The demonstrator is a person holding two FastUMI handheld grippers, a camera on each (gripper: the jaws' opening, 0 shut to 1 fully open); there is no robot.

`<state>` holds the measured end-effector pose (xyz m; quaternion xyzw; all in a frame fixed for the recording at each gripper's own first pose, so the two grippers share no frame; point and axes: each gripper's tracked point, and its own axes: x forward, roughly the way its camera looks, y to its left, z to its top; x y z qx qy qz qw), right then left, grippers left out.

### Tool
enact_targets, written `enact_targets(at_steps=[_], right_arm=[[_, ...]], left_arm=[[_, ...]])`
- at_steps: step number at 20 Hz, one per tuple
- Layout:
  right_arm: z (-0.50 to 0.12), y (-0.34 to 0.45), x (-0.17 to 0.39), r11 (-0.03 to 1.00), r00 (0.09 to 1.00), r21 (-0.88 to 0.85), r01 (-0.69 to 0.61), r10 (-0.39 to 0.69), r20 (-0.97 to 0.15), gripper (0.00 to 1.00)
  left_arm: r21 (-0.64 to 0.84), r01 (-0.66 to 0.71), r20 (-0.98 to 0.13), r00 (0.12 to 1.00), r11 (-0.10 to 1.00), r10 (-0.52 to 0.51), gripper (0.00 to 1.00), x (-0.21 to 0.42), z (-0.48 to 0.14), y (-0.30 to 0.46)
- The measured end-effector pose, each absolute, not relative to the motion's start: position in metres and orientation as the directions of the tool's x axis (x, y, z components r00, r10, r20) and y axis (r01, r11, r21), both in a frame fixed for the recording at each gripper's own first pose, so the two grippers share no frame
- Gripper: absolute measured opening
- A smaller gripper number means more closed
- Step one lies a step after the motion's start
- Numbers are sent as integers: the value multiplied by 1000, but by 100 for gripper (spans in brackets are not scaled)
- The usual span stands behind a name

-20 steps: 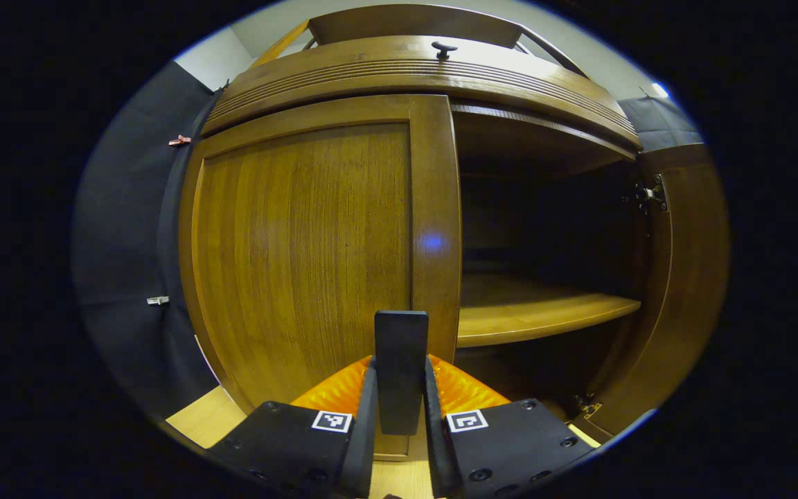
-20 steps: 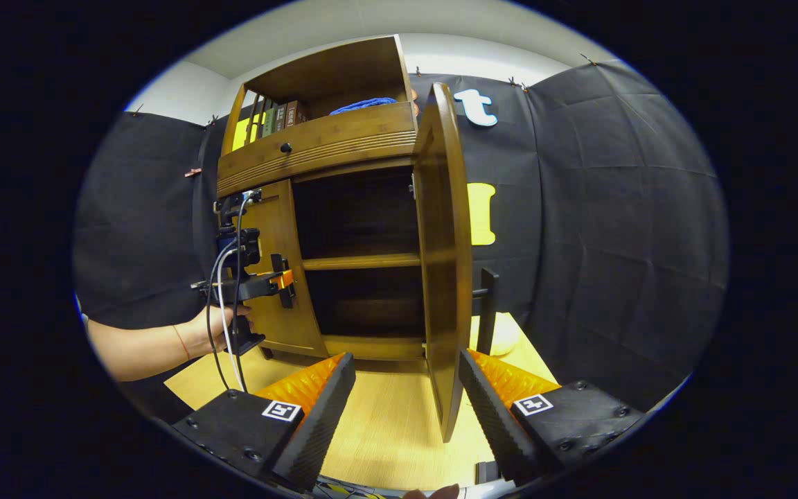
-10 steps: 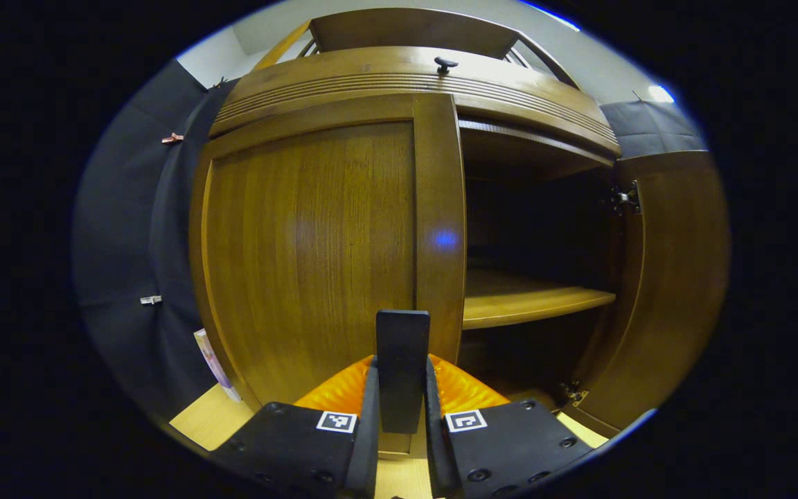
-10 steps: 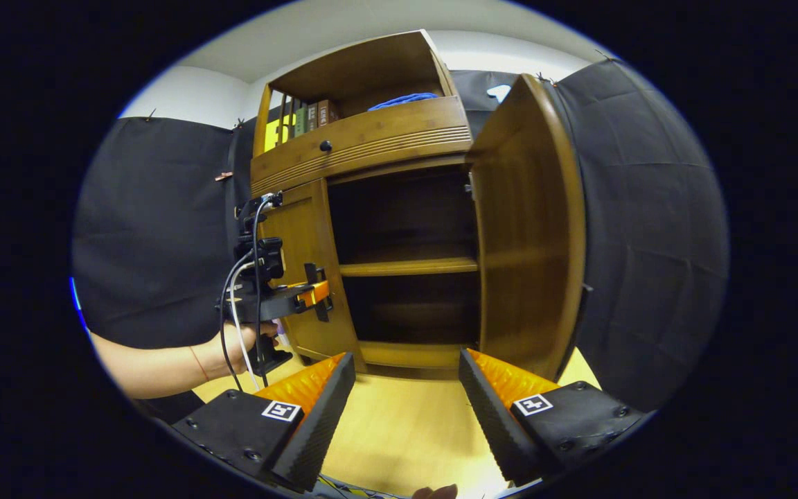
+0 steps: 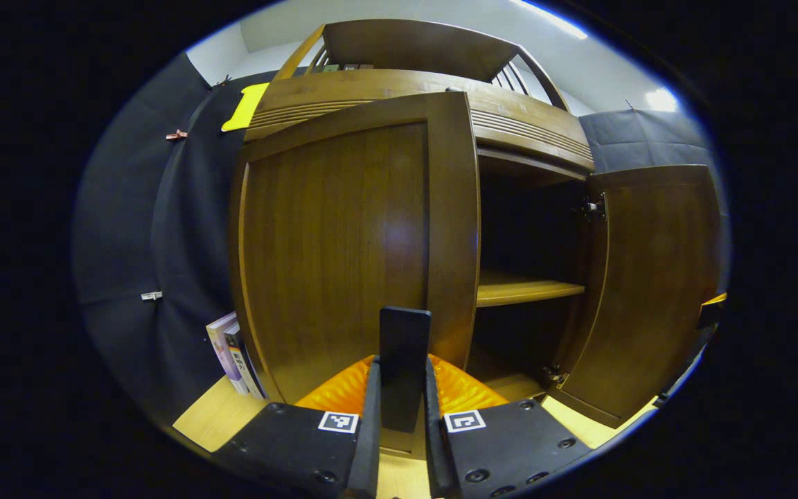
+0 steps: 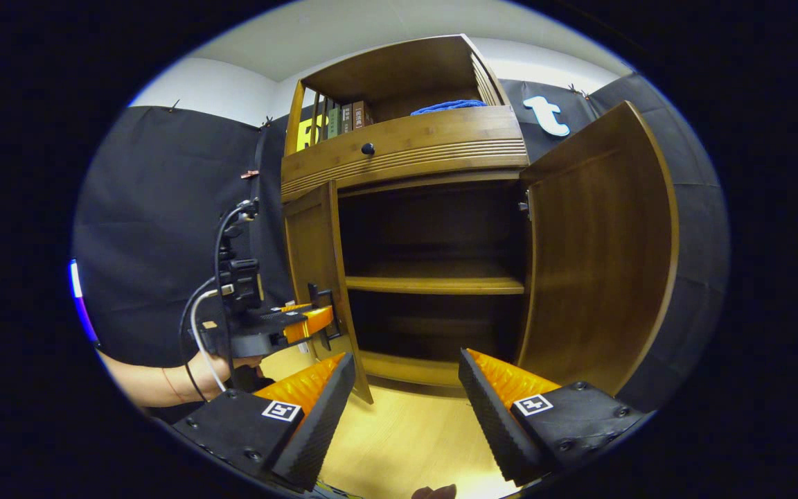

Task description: Open the right door of the double-door shoe cabinet with the right hand, and open the left door with the left hand.

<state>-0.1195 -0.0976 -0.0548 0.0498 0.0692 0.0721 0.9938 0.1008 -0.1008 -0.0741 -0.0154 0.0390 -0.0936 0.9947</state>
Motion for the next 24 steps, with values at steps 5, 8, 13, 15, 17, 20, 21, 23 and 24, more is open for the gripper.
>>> enact_targets(at_steps=[5,8,13,15,17,20,21,23,24], right_arm=[[-49,-70,-107,983,981,102,-152,162,-105,95],[-47,-54,-105,983,982,101,-156,165,-90,95],[-48,-28,-105,982,982,102,-161,170,-87,95],[-45,-21,-105,983,982,91,-161,168,-83,95],[-45,-16,-107,984,984,86,-153,160,-79,95],[-50,-21,-110,991,989,73,-115,121,-81,95],[-52,-23,-111,992,991,74,-100,106,-85,95],[-56,-26,-113,994,993,87,-73,81,-90,95],[-58,-28,-113,994,993,92,-60,69,-94,95]], left_arm=[[-45,185,-71,980,982,-188,28,64,-75,-68],[-57,173,-74,981,983,-177,29,41,-76,-40],[-65,180,-65,981,982,-184,25,24,-77,-11],[-65,177,-66,981,982,-181,24,21,-77,-3],[-65,174,-62,982,983,-178,23,18,-77,2],[-63,193,-60,979,979,-196,23,15,-76,6],[-54,198,-62,978,979,-201,23,15,-77,8],[-41,202,-63,977,978,-205,20,13,-78,15],[-38,200,-63,977,979,-202,23,11,-78,19]])
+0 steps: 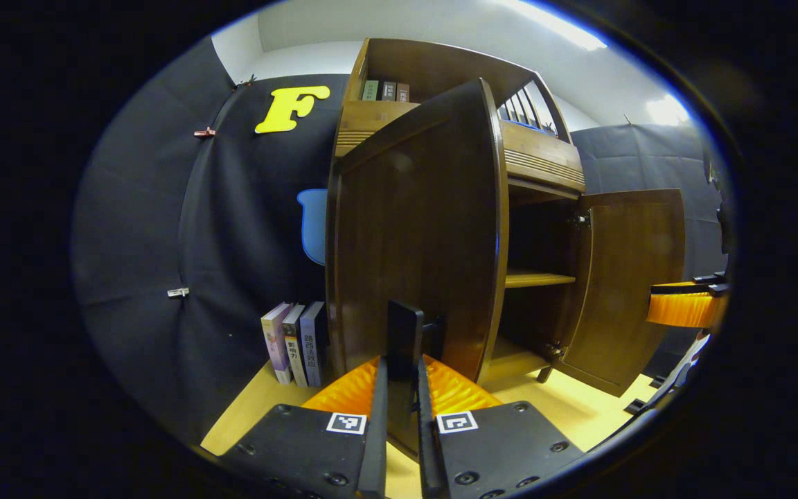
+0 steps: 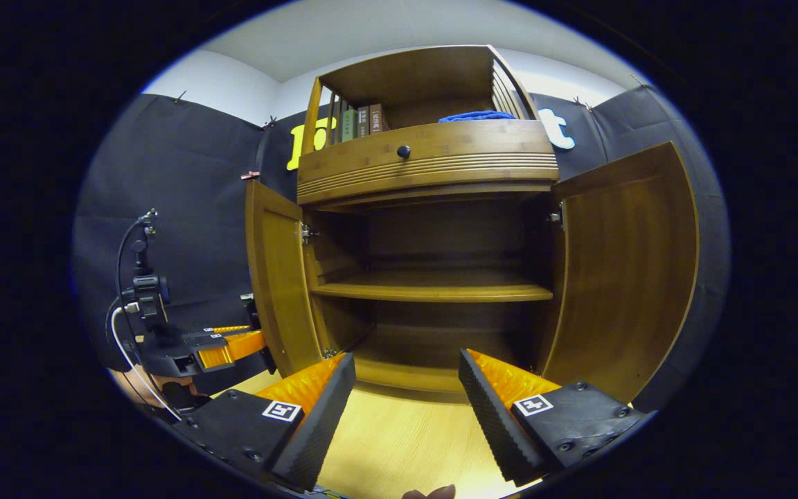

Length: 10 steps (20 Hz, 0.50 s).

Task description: Open the right door of the double-door shoe cabinet with the right hand, and open the left door with the left hand.

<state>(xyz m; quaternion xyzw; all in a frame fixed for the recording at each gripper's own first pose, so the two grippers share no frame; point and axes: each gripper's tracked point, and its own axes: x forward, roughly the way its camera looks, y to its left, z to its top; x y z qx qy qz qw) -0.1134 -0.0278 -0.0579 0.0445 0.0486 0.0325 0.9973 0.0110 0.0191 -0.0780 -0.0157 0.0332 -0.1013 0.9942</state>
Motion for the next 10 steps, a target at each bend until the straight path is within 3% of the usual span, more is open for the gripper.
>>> enact_targets(at_steps=[5,10], right_arm=[[-65,-31,-112,996,993,83,-24,33,-112,95],[-64,-15,-105,995,991,93,-37,48,-122,95]], left_arm=[[-43,184,-78,979,982,-186,20,6,-84,45],[-32,119,-89,989,992,-122,24,3,-90,80]])
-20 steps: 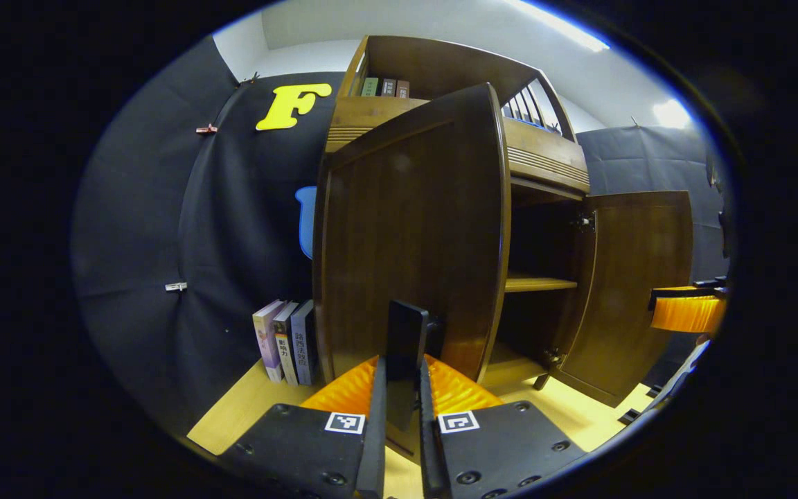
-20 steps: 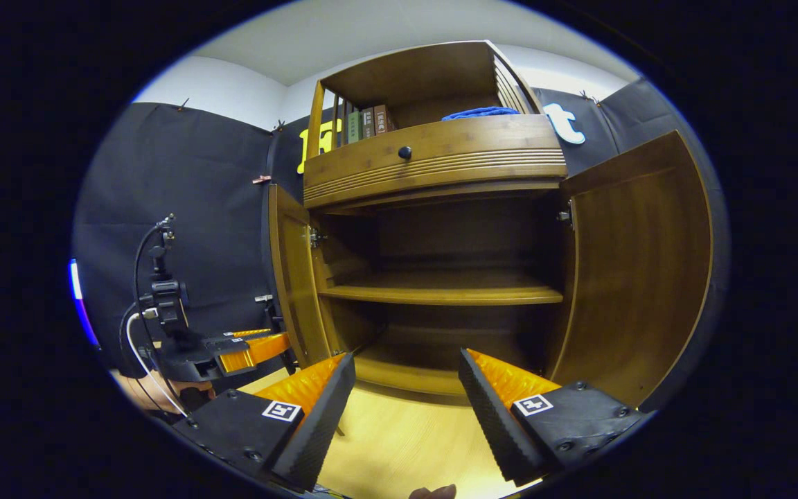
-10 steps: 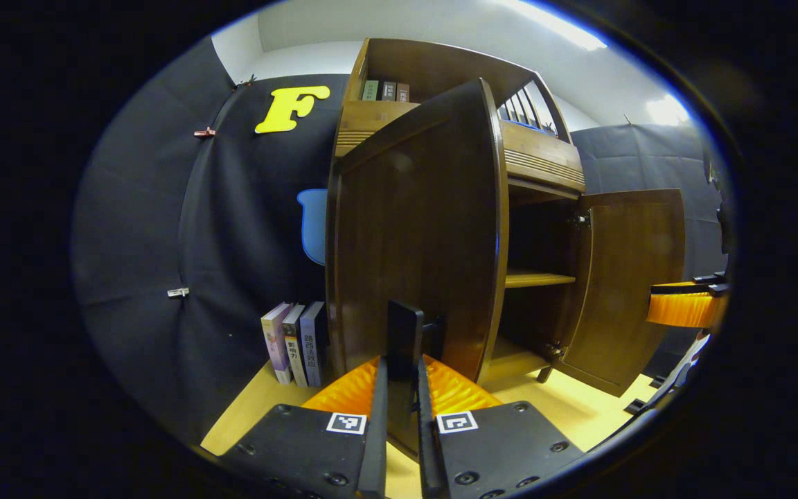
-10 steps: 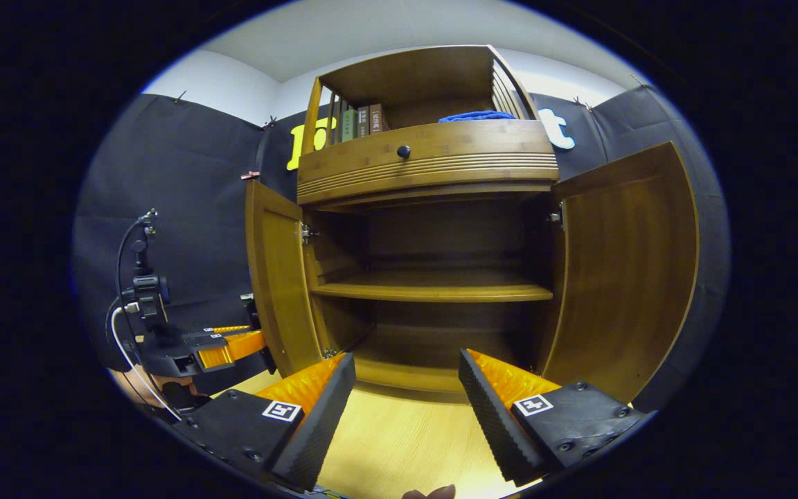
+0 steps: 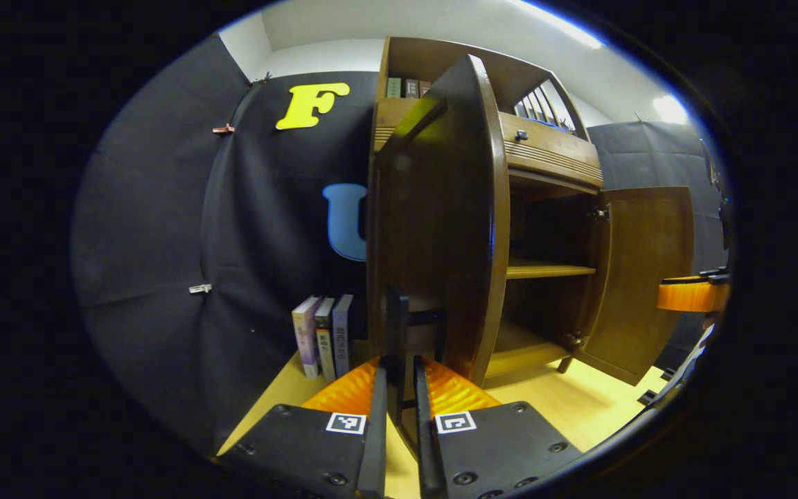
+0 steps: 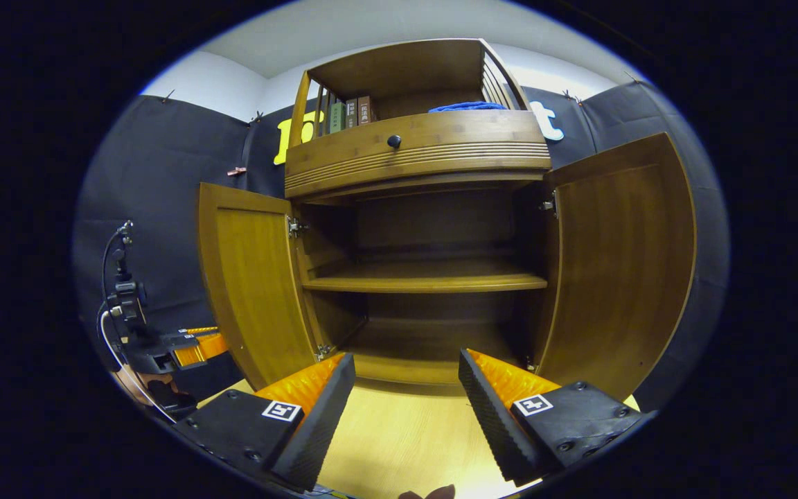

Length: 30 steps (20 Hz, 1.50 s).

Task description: Open the right door of the double-door shoe cabinet with the right hand, and open the left door with the left hand.

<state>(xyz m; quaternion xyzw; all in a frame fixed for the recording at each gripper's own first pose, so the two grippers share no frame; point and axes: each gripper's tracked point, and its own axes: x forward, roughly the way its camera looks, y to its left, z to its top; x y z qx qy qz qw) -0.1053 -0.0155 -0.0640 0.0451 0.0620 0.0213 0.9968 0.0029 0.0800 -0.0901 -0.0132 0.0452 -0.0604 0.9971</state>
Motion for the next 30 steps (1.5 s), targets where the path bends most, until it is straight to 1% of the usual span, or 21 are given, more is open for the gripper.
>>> enact_targets(at_steps=[3,6,7,8,16,18,19,21,25,26,27,30], right_arm=[[-64,-6,-102,995,990,85,-60,70,-121,95],[-63,1,-101,993,989,84,-81,91,-121,95],[-63,3,-100,992,988,85,-88,98,-122,95],[-63,5,-100,992,987,86,-95,105,-123,95],[-60,4,-106,990,985,75,-116,124,-120,95],[-59,-2,-107,992,986,68,-109,117,-118,95],[-59,-5,-106,992,986,65,-106,113,-119,95],[-59,-11,-106,994,988,59,-93,100,-120,95],[-51,-25,-103,996,994,64,-69,75,-86,95],[-51,-28,-100,996,994,59,-65,70,-85,95],[-50,-30,-98,996,994,57,-66,71,-85,95],[-46,-35,-89,996,994,52,-69,73,-79,95]], left_arm=[[-23,81,-79,993,996,-82,17,-1,-87,106],[-39,92,-56,994,995,-94,17,-11,-79,116],[-31,95,-52,994,995,-97,12,-14,-77,118],[-21,97,-53,994,995,-98,17,-16,-76,119],[-17,85,-48,995,996,-86,18,-42,-68,103],[-10,97,-51,994,995,-98,22,-50,-67,93],[-5,102,-50,993,995,-102,26,-53,-66,88],[-10,115,-53,992,993,-116,49,-59,-64,79],[-25,111,-63,992,994,-112,96,-61,-62,59],[-19,110,-62,992,994,-111,99,-61,-61,54],[-14,107,-58,992,994,-108,97,-60,-58,49],[-13,107,-39,993,994,-108,99,-54,-48,34]])
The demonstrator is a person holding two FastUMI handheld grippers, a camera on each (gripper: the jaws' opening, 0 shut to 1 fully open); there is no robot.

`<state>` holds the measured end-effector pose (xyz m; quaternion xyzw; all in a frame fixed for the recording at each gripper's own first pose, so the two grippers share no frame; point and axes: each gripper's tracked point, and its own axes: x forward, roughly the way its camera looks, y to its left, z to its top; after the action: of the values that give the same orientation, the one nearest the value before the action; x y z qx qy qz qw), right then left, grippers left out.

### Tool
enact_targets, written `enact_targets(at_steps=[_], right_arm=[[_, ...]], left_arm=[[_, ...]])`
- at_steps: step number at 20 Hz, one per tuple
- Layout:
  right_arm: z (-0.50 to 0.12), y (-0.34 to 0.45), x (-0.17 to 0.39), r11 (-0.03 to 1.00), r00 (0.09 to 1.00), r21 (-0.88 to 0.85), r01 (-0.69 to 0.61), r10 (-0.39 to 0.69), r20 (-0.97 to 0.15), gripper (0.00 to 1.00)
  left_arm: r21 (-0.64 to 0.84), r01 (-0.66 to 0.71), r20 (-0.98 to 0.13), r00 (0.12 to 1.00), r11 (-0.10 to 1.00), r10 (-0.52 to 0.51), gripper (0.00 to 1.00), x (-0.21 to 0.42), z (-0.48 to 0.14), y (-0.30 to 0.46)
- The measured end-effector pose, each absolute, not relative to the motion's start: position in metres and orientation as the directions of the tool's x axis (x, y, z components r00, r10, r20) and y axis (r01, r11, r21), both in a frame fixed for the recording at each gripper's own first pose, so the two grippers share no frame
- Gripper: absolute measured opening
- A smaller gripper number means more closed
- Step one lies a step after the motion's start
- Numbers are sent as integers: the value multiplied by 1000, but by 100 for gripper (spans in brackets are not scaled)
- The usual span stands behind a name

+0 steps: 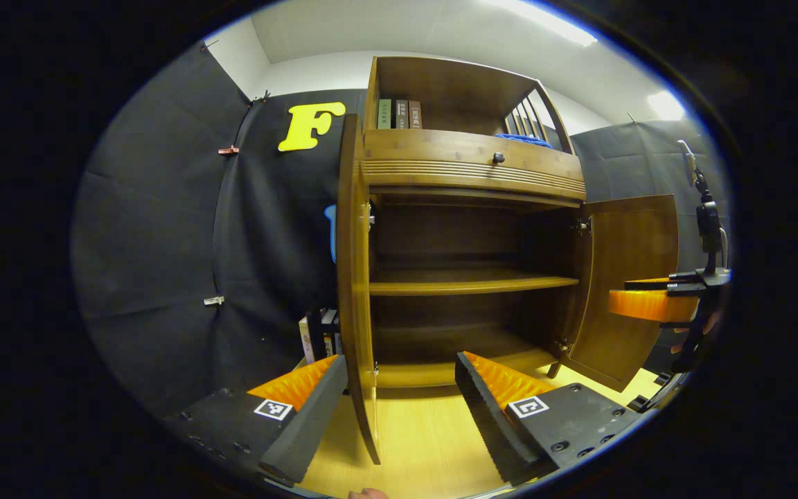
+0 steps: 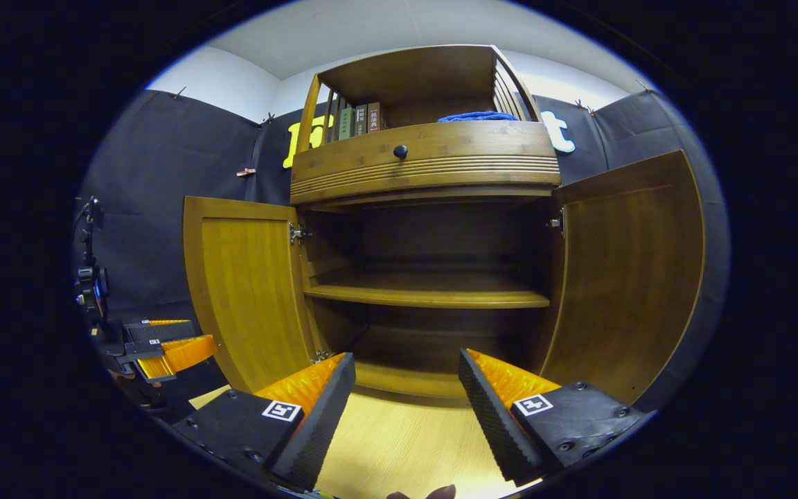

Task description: Open the right door of the double-door shoe cabinet with the right hand, and open the left door with the left hand.

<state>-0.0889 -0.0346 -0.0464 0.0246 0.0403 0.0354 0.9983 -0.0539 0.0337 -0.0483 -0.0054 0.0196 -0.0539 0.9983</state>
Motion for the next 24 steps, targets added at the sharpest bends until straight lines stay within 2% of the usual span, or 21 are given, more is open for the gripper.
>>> enact_targets(at_steps=[9,20,21,24], right_arm=[[-39,-33,-68,997,996,25,-70,71,-62,95],[-42,-31,-76,998,995,29,-58,60,-77,95],[-42,-32,-78,998,995,28,-55,57,-78,87],[-43,-31,-77,998,996,29,-50,52,-77,87]], left_arm=[[-17,110,-14,994,994,-110,99,-38,-35,-3],[-13,134,-11,991,991,-134,99,-31,-34,-28],[-19,136,-14,991,991,-136,97,-31,-35,-29],[-27,139,-17,990,990,-139,97,-34,-36,-32]])
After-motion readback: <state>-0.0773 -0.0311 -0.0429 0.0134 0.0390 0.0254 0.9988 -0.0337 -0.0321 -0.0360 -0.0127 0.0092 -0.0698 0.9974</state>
